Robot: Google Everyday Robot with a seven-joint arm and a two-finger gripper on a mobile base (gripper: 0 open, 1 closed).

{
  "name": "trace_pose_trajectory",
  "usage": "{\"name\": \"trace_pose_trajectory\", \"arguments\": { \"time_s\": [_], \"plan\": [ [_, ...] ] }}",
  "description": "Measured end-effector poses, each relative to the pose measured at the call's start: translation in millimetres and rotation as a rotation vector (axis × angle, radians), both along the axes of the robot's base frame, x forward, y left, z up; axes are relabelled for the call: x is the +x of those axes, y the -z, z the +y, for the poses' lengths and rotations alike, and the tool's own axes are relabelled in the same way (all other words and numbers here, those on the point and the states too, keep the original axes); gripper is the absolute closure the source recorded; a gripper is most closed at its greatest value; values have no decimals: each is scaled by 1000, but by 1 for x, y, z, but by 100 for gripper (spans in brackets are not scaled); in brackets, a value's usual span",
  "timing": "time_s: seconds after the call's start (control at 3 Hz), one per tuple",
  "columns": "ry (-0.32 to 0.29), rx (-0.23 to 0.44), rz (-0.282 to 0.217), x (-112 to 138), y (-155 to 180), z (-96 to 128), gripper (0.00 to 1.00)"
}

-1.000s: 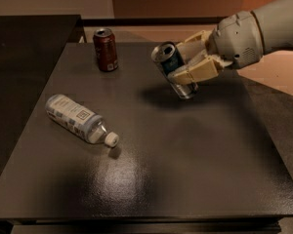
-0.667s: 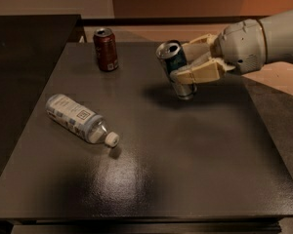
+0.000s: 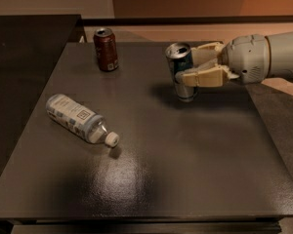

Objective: Place redbull can upright

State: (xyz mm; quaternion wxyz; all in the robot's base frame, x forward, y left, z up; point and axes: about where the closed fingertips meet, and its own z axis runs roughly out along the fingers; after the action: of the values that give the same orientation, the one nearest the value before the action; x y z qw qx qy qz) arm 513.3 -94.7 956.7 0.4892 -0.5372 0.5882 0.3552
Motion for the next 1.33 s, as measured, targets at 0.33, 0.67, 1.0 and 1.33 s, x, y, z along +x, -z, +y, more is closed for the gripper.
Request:
{"name": "trace_pose_trajectory", "arguments": {
  "time_s": [0.33,0.67,1.0,1.33],
  "plan": [
    [28,48,22,4,8,-10,100],
    [50,104,51,7,17,-19,100],
    [46,154,76,9,28,-20,100],
    [45,210,93,12,35,-26,100]
  ]
}}
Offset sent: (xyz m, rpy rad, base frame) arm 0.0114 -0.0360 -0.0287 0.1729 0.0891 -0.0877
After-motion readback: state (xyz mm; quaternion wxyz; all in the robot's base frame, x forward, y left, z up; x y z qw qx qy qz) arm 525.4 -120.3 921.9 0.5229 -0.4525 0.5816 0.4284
